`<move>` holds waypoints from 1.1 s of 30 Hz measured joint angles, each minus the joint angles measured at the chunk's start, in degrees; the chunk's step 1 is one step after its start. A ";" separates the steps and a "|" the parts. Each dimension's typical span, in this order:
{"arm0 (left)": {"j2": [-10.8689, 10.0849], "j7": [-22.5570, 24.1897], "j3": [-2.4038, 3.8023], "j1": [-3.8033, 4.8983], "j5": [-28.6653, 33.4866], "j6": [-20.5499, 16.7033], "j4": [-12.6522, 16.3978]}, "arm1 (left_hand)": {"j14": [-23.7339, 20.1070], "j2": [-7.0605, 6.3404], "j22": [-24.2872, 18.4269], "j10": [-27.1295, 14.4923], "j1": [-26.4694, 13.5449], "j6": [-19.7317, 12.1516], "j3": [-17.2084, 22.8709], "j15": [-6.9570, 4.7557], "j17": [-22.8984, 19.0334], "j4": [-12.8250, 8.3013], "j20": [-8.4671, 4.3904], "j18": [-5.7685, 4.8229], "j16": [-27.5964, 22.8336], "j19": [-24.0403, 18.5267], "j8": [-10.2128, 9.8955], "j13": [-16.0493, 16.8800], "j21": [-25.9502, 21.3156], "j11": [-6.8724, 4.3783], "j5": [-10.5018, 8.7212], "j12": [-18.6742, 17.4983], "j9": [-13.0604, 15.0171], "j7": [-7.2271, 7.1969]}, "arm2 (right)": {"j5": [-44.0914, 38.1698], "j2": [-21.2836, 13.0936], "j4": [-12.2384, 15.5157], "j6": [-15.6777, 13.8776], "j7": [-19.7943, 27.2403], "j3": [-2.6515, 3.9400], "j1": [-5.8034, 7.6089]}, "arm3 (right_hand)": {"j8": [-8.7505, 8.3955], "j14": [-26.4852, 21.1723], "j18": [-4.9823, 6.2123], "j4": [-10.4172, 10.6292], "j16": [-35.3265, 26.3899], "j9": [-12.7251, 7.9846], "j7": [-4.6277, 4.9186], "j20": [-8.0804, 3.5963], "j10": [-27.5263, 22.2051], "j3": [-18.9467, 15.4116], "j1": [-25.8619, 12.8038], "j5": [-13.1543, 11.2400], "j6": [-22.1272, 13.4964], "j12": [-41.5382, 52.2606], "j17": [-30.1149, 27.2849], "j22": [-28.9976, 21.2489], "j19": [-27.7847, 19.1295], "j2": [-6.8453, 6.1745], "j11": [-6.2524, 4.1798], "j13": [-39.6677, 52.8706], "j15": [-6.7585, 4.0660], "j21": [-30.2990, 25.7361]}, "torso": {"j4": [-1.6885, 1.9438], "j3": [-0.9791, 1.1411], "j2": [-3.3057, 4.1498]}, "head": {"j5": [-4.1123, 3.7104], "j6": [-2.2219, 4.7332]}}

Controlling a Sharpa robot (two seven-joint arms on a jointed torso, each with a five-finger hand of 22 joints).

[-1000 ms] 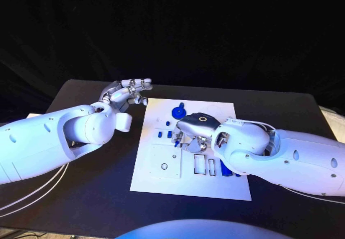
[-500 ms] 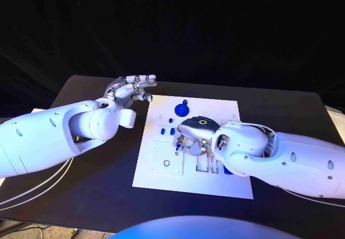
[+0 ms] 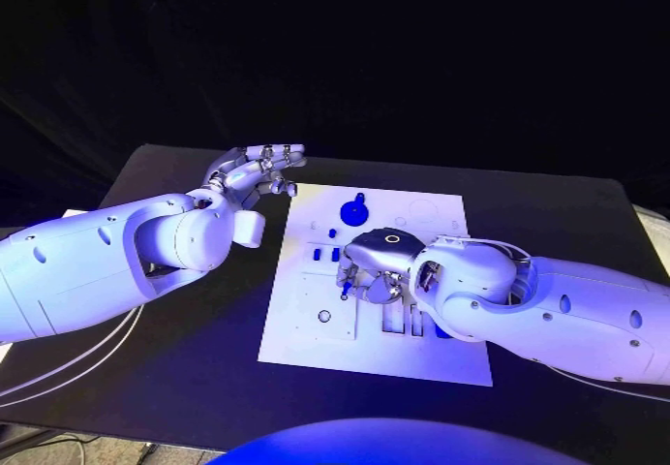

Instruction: Assemble the parts on the task board

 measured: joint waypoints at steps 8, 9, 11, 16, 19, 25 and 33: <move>0.00 -0.01 0.00 0.00 -0.01 0.05 -0.01 | 0.00 0.00 0.00 0.00 0.00 0.00 0.00 0.01 0.00 0.00 0.00 0.00 0.00 0.00 0.00 0.00 0.00 0.00 0.00 0.00 0.00 0.00 | 0.00 0.23 -0.34 1.00 0.00 -0.12 -0.13 | -0.02 0.00 0.00 0.00 0.00 0.02 0.05 0.00 -0.09 0.00 -0.07 0.01 -0.06 -0.11 0.00 -0.06 0.00 -0.07 0.09 0.00 0.00 0.00 | -0.01 -0.01 0.02 | 0.18 -0.13; 0.00 -0.01 0.00 0.00 -0.01 0.06 -0.02 | 0.00 0.00 0.00 0.00 0.00 0.00 0.00 0.00 0.00 0.00 0.00 0.00 0.00 0.00 0.00 0.00 0.00 0.00 0.00 0.00 0.00 0.00 | 0.00 0.28 -0.38 1.18 -0.01 -0.12 -0.14 | -0.03 0.00 0.00 0.00 0.00 0.05 0.05 0.00 -0.09 0.00 -0.07 0.01 -0.07 -0.11 0.00 -0.06 0.00 -0.07 0.09 0.00 0.00 0.00 | -0.01 -0.01 0.02 | 0.20 -0.13; 0.00 -0.01 0.00 0.00 -0.01 0.08 -0.03 | 0.00 0.00 0.01 0.00 0.00 0.00 0.00 0.01 0.01 0.00 0.00 0.00 0.00 0.00 0.00 -0.01 0.00 0.00 0.00 0.00 0.00 0.00 | 0.00 0.36 -0.43 1.44 -0.01 -0.13 -0.15 | -0.03 0.00 0.00 0.00 0.00 0.08 0.04 0.00 -0.09 0.00 -0.07 0.01 -0.07 -0.11 0.00 -0.06 0.00 -0.07 0.09 0.00 0.00 0.00 | -0.01 -0.01 0.02 | 0.27 -0.16; 0.07 -0.01 0.00 -0.01 -0.02 0.13 -0.09 | 0.01 0.00 0.01 0.00 0.00 0.00 0.00 0.01 0.01 0.00 0.00 0.00 0.00 0.00 0.00 -0.01 0.00 0.00 0.00 0.00 0.00 0.00 | 0.00 0.56 -0.59 2.05 -0.05 -0.14 -0.17 | -0.08 0.00 0.00 0.00 0.00 0.08 0.17 0.00 0.11 0.00 -0.07 0.00 0.05 -0.12 0.00 -0.05 0.00 -0.07 0.29 -0.01 0.00 0.00 | -0.01 -0.02 0.02 | 0.31 -0.25; 0.10 -0.01 0.00 -0.01 -0.02 0.17 -0.12 | 0.01 0.00 0.01 0.00 0.00 0.00 0.00 0.01 0.01 0.00 0.00 0.00 0.00 0.00 0.00 -0.01 0.00 0.00 0.00 0.00 0.00 0.00 | -0.01 0.66 -0.74 2.31 -0.09 -0.10 -0.15 | -0.09 0.00 0.00 0.00 0.00 0.08 0.23 0.00 0.11 -0.01 -0.07 0.00 0.08 -0.12 0.00 -0.15 0.00 -0.07 0.29 -0.02 0.00 0.00 | -0.01 -0.03 0.02 | 0.28 -0.36; 0.13 -0.02 0.00 -0.01 -0.03 0.23 -0.15 | 0.01 0.00 0.01 0.00 0.00 0.00 0.00 0.01 0.01 0.00 0.00 0.00 0.00 0.00 0.00 -0.01 0.00 0.00 0.00 0.00 0.00 0.00 | -0.19 1.03 -1.02 2.60 -0.24 -0.09 -0.14 | 0.19 0.00 0.00 0.00 0.00 0.06 0.18 0.00 0.11 -0.01 -0.09 0.00 0.14 -0.18 0.00 -0.17 0.00 -0.05 0.29 -0.03 0.00 0.00 | -0.03 -0.03 0.05 | 0.27 -0.47; 0.17 -0.04 0.00 -0.01 -0.03 0.30 -0.16 | 0.01 0.00 0.01 0.00 0.00 0.00 0.00 0.02 0.02 0.00 0.00 0.00 0.00 0.00 0.00 -0.01 0.00 0.00 0.00 0.00 0.00 0.00 | -0.56 1.65 -1.38 2.68 -0.55 -0.11 -0.22 | 0.18 0.00 0.00 0.00 0.00 0.13 0.08 0.00 0.10 -0.01 -0.78 -0.01 0.23 -0.18 -0.16 -0.33 -0.01 0.18 0.30 -0.02 0.00 0.00 | 0.00 -0.03 0.02 | 0.27 -0.66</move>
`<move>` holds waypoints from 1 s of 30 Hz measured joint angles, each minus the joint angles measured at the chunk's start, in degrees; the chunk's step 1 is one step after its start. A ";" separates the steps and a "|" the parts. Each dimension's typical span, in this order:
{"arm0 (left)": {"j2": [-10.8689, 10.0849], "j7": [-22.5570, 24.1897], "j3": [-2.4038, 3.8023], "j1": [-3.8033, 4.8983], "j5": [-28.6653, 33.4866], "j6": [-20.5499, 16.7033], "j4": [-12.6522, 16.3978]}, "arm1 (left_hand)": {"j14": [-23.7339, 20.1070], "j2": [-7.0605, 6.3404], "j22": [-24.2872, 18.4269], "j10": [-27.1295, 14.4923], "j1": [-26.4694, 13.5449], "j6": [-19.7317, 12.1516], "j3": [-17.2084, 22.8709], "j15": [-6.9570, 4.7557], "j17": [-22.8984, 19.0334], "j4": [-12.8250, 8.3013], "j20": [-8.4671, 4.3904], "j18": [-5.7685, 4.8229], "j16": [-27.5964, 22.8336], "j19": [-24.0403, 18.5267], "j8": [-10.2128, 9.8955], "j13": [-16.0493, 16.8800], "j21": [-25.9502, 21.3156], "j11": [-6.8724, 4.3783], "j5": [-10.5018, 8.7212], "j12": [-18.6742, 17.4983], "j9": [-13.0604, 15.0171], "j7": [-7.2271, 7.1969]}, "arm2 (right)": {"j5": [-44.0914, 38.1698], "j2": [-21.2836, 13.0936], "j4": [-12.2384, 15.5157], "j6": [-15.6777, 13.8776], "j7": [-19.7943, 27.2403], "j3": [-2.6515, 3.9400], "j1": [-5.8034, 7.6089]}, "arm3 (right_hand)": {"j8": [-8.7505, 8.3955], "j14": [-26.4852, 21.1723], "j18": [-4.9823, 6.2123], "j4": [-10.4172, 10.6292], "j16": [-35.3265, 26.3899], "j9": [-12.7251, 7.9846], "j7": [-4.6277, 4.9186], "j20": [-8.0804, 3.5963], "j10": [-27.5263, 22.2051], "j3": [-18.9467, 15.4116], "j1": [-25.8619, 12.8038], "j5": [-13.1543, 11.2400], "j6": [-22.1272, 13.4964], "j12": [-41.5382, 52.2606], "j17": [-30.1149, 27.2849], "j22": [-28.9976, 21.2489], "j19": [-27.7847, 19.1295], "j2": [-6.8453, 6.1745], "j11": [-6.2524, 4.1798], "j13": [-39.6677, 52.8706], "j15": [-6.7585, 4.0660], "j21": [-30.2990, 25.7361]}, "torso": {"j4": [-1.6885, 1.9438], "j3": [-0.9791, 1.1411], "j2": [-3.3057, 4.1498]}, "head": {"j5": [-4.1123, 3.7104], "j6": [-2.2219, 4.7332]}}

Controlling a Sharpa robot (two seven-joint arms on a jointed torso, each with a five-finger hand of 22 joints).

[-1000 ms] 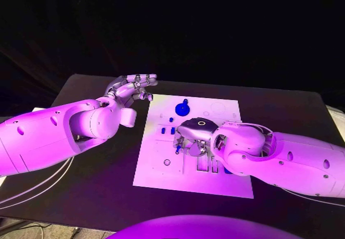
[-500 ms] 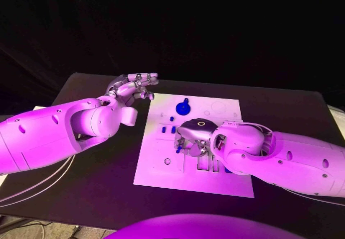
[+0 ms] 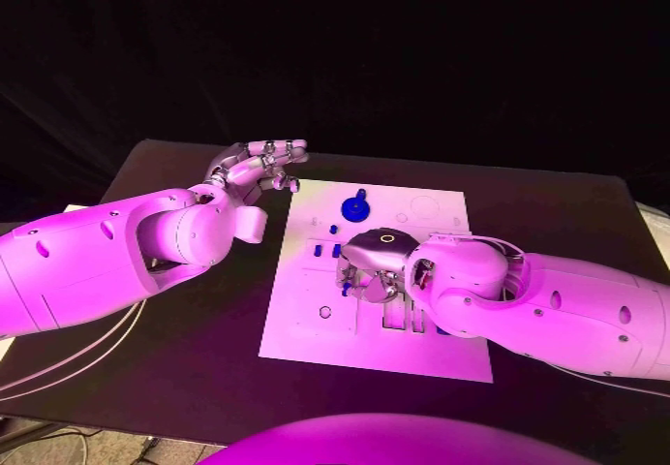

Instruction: Assemble the parts on the task board

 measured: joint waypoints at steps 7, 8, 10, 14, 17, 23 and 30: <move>-0.02 -0.02 0.00 0.00 0.00 0.04 -0.07 | -0.18 0.00 -0.06 0.00 0.00 0.00 0.00 0.19 -0.17 0.00 0.00 0.00 0.00 0.00 0.00 0.05 0.00 0.00 0.00 0.29 0.00 0.00 | -0.04 0.15 -0.13 0.06 -0.10 -0.23 -0.24 | -0.55 0.00 0.00 0.51 0.00 0.22 0.50 0.00 -1.52 -1.10 -2.80 1.24 -1.24 -1.12 -0.20 -0.25 0.00 -0.86 0.54 -0.11 0.00 0.00 | -0.01 0.01 -0.03 | 0.00 -0.07; -0.02 -0.02 0.00 0.00 0.00 0.04 -0.10 | -0.18 0.00 -0.06 0.00 0.00 0.00 0.00 0.19 -0.17 0.00 0.00 0.00 0.00 0.00 0.00 0.05 0.00 0.00 0.00 0.29 0.00 0.00 | -0.01 0.15 -0.14 0.06 -0.10 -0.22 -0.24 | -0.55 0.00 0.00 0.41 0.00 0.14 0.53 0.00 -1.74 -1.24 -2.94 1.24 -1.36 -1.12 -0.25 -0.25 0.00 -1.00 0.71 -0.11 0.00 -0.18 | -0.01 0.01 -0.03 | 0.00 -0.08; -0.02 -0.03 0.00 -0.01 0.00 0.05 -0.13 | -0.18 0.00 -0.06 0.00 0.00 0.00 0.00 0.19 -0.17 0.00 0.00 0.00 0.00 0.00 0.00 0.05 0.00 0.00 0.00 0.29 0.00 0.00 | 0.08 0.14 -0.15 0.06 -0.10 -0.20 -0.24 | -0.54 0.02 0.00 0.66 0.00 -0.05 0.48 0.00 -1.73 -1.48 -3.23 1.46 -1.41 -1.12 -0.25 -0.25 0.00 -1.30 0.70 -0.11 0.02 -0.21 | -0.03 0.02 -0.03 | 0.00 -0.10; -0.01 -0.03 0.00 -0.01 0.00 0.06 -0.22 | -0.18 0.00 -0.06 0.00 0.00 0.00 0.00 0.19 -0.17 0.00 0.00 0.00 0.00 0.00 0.00 0.05 0.00 0.00 0.00 0.29 0.00 0.00 | 0.34 0.12 -0.15 0.06 -0.10 -0.20 -0.22 | -0.49 0.20 0.00 0.55 0.00 -0.12 0.48 0.00 -1.74 -1.68 -3.26 1.47 -1.42 -1.13 -0.25 -0.31 0.00 -1.53 0.69 -0.10 0.20 -0.21 | -0.04 0.03 -0.03 | 0.00 -0.15; 0.00 -0.04 0.00 -0.01 0.00 0.06 -0.24 | -0.18 0.00 -0.06 0.00 0.00 0.00 0.00 0.19 -0.17 0.00 0.00 0.00 0.00 0.00 0.00 0.05 0.00 0.00 0.00 0.29 0.00 0.00 | 0.52 0.10 -0.14 0.06 -0.10 -0.20 -0.21 | -0.50 0.20 0.00 0.55 0.00 -0.12 0.56 0.00 -1.94 -1.67 -3.26 1.48 -1.50 -1.14 -0.31 -0.34 0.00 -1.53 0.90 -0.05 0.20 -0.21 | -0.04 0.05 -0.03 | 0.00 -0.17; 0.02 -0.06 0.00 -0.01 -0.01 0.06 -0.31 | -0.18 0.00 -0.06 0.00 0.00 0.00 0.00 0.19 -0.17 0.00 0.00 -0.01 0.00 0.00 0.00 0.05 0.00 0.00 0.00 0.29 0.00 0.00 | 0.93 -0.04 -0.14 -0.04 -0.09 -0.21 -0.20 | -0.71 0.10 0.90 0.64 0.00 -0.87 1.43 0.44 -4.94 -3.04 -4.17 1.48 -4.46 -0.79 -0.69 -1.13 -0.44 -2.43 1.35 0.46 1.15 -0.79 | -0.04 0.06 -0.03 | 0.00 -0.18; 0.04 -0.09 0.00 -0.01 -0.01 0.06 -0.39 | -0.18 0.00 -0.05 -0.21 0.00 0.00 0.00 0.19 -0.17 0.00 0.00 0.00 0.00 0.00 0.00 0.04 0.00 -0.21 0.00 0.29 0.00 0.00 | 1.08 -1.01 0.12 -1.33 -0.17 -0.28 -0.25 | -0.72 0.10 1.80 -0.14 -0.45 -2.30 3.06 2.14 -15.89 -7.61 -3.56 1.81 -13.64 -1.01 -1.65 -7.85 -2.81 -3.50 3.35 -0.22 2.36 -5.34 | -0.04 0.05 -0.03 | -0.15 -0.07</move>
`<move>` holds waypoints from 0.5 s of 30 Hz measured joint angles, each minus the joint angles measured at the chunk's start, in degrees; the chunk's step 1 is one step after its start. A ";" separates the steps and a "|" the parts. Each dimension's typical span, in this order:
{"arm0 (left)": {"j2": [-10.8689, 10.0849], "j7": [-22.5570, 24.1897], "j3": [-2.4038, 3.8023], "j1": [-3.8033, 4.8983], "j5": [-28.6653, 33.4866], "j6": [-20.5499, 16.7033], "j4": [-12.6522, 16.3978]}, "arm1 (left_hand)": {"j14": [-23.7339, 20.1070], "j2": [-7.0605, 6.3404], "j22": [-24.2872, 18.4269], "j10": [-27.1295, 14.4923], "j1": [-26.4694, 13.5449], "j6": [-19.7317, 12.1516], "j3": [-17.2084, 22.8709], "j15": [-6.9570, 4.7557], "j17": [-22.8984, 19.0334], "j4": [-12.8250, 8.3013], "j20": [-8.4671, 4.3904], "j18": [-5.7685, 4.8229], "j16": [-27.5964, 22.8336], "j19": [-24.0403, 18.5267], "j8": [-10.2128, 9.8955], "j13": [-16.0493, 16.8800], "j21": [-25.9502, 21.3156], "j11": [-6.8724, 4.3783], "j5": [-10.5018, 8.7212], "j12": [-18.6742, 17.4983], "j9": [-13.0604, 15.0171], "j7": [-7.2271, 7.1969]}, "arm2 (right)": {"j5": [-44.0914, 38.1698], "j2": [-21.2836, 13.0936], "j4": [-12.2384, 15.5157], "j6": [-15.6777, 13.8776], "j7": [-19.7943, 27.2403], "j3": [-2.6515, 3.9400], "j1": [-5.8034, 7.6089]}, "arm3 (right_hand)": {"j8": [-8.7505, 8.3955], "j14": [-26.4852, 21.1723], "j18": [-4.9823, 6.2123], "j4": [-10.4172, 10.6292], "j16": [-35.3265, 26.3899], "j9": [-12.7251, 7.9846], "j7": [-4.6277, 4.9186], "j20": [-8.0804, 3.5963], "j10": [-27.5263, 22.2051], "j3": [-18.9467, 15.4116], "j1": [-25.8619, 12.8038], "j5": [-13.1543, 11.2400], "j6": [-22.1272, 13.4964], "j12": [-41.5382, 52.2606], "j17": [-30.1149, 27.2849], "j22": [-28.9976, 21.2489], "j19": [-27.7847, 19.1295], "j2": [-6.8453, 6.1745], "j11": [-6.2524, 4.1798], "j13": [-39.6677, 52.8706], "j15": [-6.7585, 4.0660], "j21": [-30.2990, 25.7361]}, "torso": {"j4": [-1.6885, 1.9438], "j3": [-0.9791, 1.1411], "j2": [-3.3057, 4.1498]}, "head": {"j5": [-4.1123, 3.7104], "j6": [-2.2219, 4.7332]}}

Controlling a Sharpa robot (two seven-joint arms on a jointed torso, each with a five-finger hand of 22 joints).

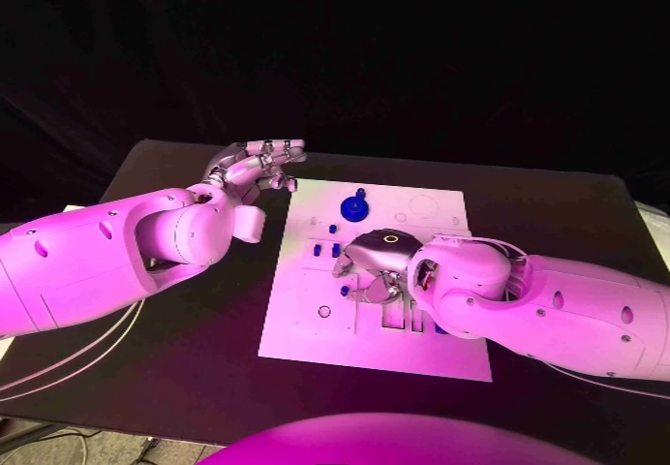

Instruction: Assemble the parts on the task board

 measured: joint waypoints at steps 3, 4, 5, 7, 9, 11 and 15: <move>0.01 -0.02 0.00 0.00 0.00 0.01 -0.04 | 0.00 0.00 0.00 0.00 0.00 0.00 0.00 0.00 0.00 0.00 0.00 0.00 0.00 0.00 0.00 0.00 0.00 0.00 0.00 0.00 0.00 0.00 | -0.03 -1.96 1.18 -0.85 -0.27 -0.09 -0.11 | 0.00 0.00 0.00 -0.28 -0.56 0.17 -0.06 0.00 0.68 -1.05 0.57 0.53 -0.12 1.43 -0.75 -0.13 0.00 0.41 -0.25 0.63 0.00 -0.10 | 0.03 0.01 -0.01 | -0.15 0.09; 0.00 -0.03 0.00 0.00 0.00 0.01 -0.06 | 0.00 0.00 0.00 0.00 0.00 0.00 0.00 0.00 0.00 0.00 0.00 0.01 0.00 0.00 0.00 0.00 0.00 0.00 0.00 0.00 0.00 0.00 | -0.03 -2.76 1.76 -1.13 -0.35 -0.09 -0.11 | 0.00 0.00 -0.01 -0.34 -0.56 0.23 -0.28 0.00 1.35 -1.26 0.79 0.53 0.11 1.85 -0.89 -0.04 0.00 0.63 -0.40 0.68 0.00 -0.10 | 0.03 0.01 -0.01 | -0.18 0.14; 0.00 -0.03 0.00 0.00 0.00 0.01 -0.08 | 0.00 0.00 0.00 0.00 0.00 0.00 0.00 0.00 0.00 0.00 0.00 0.00 0.00 0.00 0.00 0.00 0.00 0.00 0.00 0.00 0.00 0.00 | -0.03 -3.57 2.32 -1.42 -0.43 -0.04 -0.07 | 0.00 0.00 0.00 -0.34 -0.56 0.29 -0.48 -0.04 2.06 -1.26 0.86 0.77 0.32 2.28 -0.97 0.09 0.05 0.70 -0.52 0.69 0.00 -0.10 | 0.02 0.01 -0.02 | -0.21 0.19; -0.03 -0.05 0.00 -0.01 0.00 0.01 -0.11 | 0.00 0.00 0.00 0.00 0.00 0.00 0.00 0.00 0.00 0.00 0.00 0.00 0.00 0.00 0.00 -0.01 0.00 0.00 0.00 0.00 0.00 0.00 | 0.00 -5.55 3.83 -2.01 -0.60 0.15 0.33 | 0.00 0.00 0.00 -0.42 -0.56 0.32 -0.73 -0.43 3.34 -1.64 1.06 0.88 0.99 3.11 -0.97 0.33 0.44 0.90 -0.77 0.69 0.00 -0.10 | 0.00 0.01 -0.02 | -0.26 0.24; -0.04 -0.07 0.00 -0.01 -0.01 0.01 -0.15 | 0.00 0.00 0.00 0.00 0.00 0.00 0.00 0.00 0.00 0.00 0.00 0.00 0.00 0.00 0.00 -0.01 0.00 0.00 0.00 0.00 0.00 0.00 | 0.19 -7.84 5.34 -2.58 -0.78 0.40 1.27 | 0.29 -0.05 -0.01 -0.33 -0.56 0.42 -1.10 -0.54 4.48 -1.73 1.06 0.88 1.79 3.77 -0.97 0.54 0.55 0.90 -1.12 0.69 -0.20 -0.03 | -0.03 0.01 -0.03 | -0.37 0.34; -0.05 -0.08 -0.01 -0.01 -0.01 0.01 -0.17 | 0.00 0.00 0.00 0.00 0.00 0.00 0.00 0.00 0.01 0.00 0.00 0.00 0.00 0.00 0.00 -0.01 0.00 0.00 0.00 0.00 0.00 0.00 | 0.46 -9.87 6.30 -3.01 -0.98 0.55 2.30 | 0.30 -0.09 0.00 -0.21 -0.56 0.42 -1.56 -0.73 5.21 -1.86 1.07 0.88 2.22 4.13 -0.97 0.69 0.75 0.90 -1.44 0.61 -0.55 0.17 | -0.07 -0.01 -0.04 | -0.62 0.53; 0.02 -0.10 -0.01 -0.02 -0.01 0.03 -0.28 | 0.07 0.00 0.00 0.00 0.00 0.00 0.00 0.07 0.01 0.00 0.00 0.00 0.00 0.00 0.00 -0.01 0.00 0.00 0.00 0.00 0.00 0.00 | 1.09 -13.92 7.19 -3.69 -1.58 0.71 4.23 | 0.30 -0.09 0.00 -0.18 -0.56 0.42 -1.90 -0.73 5.90 -1.89 1.07 0.88 2.56 4.42 -0.97 0.84 0.75 0.90 -1.74 0.50 -0.55 0.17 | -0.17 0.00 -0.05 | -1.38 0.99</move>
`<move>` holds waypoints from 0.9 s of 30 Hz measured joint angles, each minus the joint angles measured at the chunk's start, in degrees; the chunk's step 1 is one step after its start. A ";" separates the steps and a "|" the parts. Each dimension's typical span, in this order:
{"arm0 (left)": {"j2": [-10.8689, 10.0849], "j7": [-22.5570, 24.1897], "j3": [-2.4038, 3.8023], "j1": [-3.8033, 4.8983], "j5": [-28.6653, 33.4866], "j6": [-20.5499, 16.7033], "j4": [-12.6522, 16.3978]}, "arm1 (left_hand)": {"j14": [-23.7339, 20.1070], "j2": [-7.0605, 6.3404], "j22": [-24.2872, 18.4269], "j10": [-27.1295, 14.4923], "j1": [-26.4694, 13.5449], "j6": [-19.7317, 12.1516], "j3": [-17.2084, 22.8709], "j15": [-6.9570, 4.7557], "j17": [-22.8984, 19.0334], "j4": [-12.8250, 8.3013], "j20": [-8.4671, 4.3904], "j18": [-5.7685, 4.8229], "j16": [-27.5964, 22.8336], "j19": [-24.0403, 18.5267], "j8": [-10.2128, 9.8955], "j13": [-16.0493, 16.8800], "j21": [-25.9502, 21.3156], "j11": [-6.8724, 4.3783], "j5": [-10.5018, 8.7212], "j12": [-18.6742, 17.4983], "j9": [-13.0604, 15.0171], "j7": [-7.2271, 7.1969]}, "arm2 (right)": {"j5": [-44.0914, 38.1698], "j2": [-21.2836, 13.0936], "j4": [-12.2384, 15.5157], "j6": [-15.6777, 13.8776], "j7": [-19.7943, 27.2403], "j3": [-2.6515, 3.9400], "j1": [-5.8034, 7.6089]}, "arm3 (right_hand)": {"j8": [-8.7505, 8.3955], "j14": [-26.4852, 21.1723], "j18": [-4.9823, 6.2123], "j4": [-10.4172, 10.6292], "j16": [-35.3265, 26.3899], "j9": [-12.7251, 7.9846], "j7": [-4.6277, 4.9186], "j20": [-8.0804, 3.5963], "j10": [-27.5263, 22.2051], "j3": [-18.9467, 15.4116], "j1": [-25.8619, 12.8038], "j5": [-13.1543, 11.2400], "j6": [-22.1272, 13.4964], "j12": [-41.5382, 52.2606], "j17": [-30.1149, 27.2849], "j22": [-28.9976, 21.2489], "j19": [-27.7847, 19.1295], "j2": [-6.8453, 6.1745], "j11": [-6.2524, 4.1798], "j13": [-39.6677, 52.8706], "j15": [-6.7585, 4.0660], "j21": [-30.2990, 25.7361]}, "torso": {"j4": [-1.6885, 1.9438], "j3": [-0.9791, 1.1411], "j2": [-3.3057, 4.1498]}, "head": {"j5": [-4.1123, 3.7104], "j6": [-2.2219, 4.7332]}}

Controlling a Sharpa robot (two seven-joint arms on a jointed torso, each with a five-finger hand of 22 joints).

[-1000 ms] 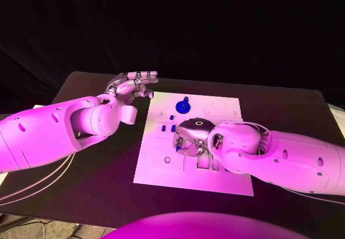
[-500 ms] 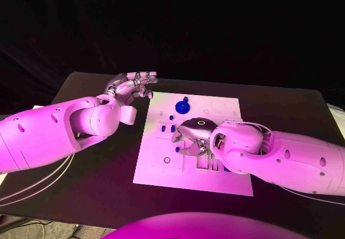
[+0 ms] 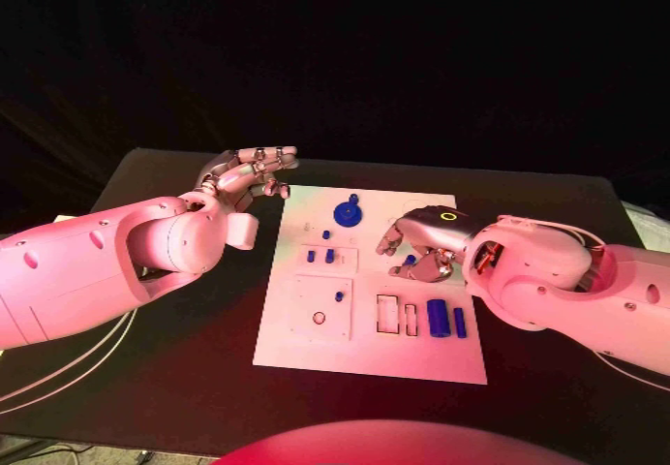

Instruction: Assemble the parts on the task board

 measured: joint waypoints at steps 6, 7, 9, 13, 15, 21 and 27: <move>0.20 -0.03 0.00 -0.05 0.00 0.06 -0.06 | 0.00 0.00 -0.06 -0.21 0.00 0.00 0.00 0.00 -0.09 0.00 0.00 0.00 0.00 0.00 0.00 0.00 0.00 0.21 0.00 0.00 0.00 0.00 | 0.41 -3.92 -0.21 -0.44 -1.00 0.02 1.24 | 0.00 0.20 0.00 0.19 0.00 -0.01 -0.48 -0.33 0.05 -0.98 0.00 0.00 0.48 0.00 -0.11 0.02 0.34 0.00 -0.34 -0.27 -0.60 -0.01 | -0.17 0.04 -0.04 | -0.88 0.55; 0.21 -0.03 0.00 -0.08 0.00 0.08 -0.06 | 0.00 0.00 -0.06 -0.21 0.00 0.00 0.00 0.00 -0.09 0.00 0.00 0.00 0.00 0.00 0.00 0.00 0.00 0.21 0.00 0.00 0.00 0.00 | 0.39 -4.37 -0.44 -0.48 -1.23 0.02 1.32 | 0.00 0.16 0.00 0.31 0.00 0.00 -0.48 -0.40 -0.17 -1.11 0.00 0.00 0.47 -0.07 -0.17 -0.03 0.41 0.00 -0.54 -0.27 -0.63 -0.01 | -0.20 0.07 -0.03 | -0.98 0.63; 0.23 -0.05 0.00 -0.14 0.00 0.11 -0.08 | -0.01 0.00 -0.06 -0.21 0.00 0.00 0.00 -0.01 -0.09 0.00 0.00 0.00 0.00 0.00 0.00 -0.01 0.00 0.21 0.00 0.00 0.00 0.00 | 0.26 -4.74 -0.75 -0.50 -1.52 0.01 1.38 | 0.00 -0.01 0.00 0.39 0.00 -0.07 -0.48 -0.40 -0.99 -1.67 0.00 -0.26 0.47 -0.66 -0.35 -0.18 0.41 0.00 -0.53 -0.27 -0.80 -0.01 | -0.24 0.12 -0.03 | -1.16 0.80; 0.30 -0.08 0.00 -0.32 0.00 0.19 -0.14 | -0.20 0.00 -0.06 -0.21 0.00 0.00 0.00 -0.19 -0.09 0.00 0.00 0.00 0.00 0.00 0.00 -0.01 0.00 0.21 0.00 0.00 0.00 0.00 | -0.18 -5.01 -1.40 -0.48 -2.03 -0.05 1.40 | 0.00 -0.01 0.00 0.48 -0.23 -0.10 -0.87 -0.40 -1.26 -2.06 0.00 -0.36 0.44 -0.68 -0.41 -0.34 0.41 0.00 -0.40 -0.27 -0.80 -0.02 | -0.24 0.14 -0.03 | -1.46 0.97; 0.38 -0.09 0.00 -0.39 0.00 0.23 -0.17 | -0.20 0.00 -0.06 -0.21 0.00 0.00 0.00 -0.19 -0.09 0.00 0.00 0.01 0.00 0.00 0.00 -0.01 0.00 0.21 0.00 0.00 0.00 0.00 | -0.43 -4.88 -1.68 -0.42 -2.22 -0.07 1.38 | 0.00 -0.01 0.00 0.48 -0.23 -0.10 -0.87 -0.40 -1.27 -2.06 0.00 -0.36 0.44 -0.68 -0.41 -0.34 0.41 0.00 -0.40 -0.27 -0.80 -0.03 | -0.20 0.14 -0.03 | -1.53 1.01; 0.44 -0.14 0.00 -0.54 0.00 0.35 -0.25 | -0.20 0.00 -0.06 -0.20 0.00 0.00 0.00 -0.19 -0.09 0.00 0.00 0.00 0.00 0.00 0.00 -0.01 0.00 0.21 0.00 0.00 0.00 0.00 | -0.92 -3.82 -2.22 0.04 -2.36 -0.16 0.84 | 0.00 0.18 -0.01 0.64 -0.23 -0.10 -1.24 -0.58 -1.13 -2.21 0.00 -0.36 0.81 -0.68 -0.41 -0.34 0.59 0.00 -0.54 -0.27 -0.99 -0.04 | -0.08 0.08 -0.03 | -1.58 1.03; 0.39 -0.17 0.00 -0.60 0.00 0.43 -0.28 | -0.20 0.00 -0.05 -0.21 0.00 0.00 -0.16 -0.19 -0.14 -0.16 0.00 0.00 0.00 0.00 0.00 0.04 -0.23 0.21 0.00 0.00 0.00 0.00 | -1.13 -1.97 -3.35 0.90 -2.29 -0.29 -0.37 | 0.00 0.09 -0.01 0.64 -0.23 -0.10 -1.39 -0.82 0.35 -2.21 0.48 -0.36 1.41 -0.28 -0.41 -0.28 0.83 0.48 -1.11 -0.22 -1.33 -0.04 | -0.07 0.01 0.00 | -1.38 0.89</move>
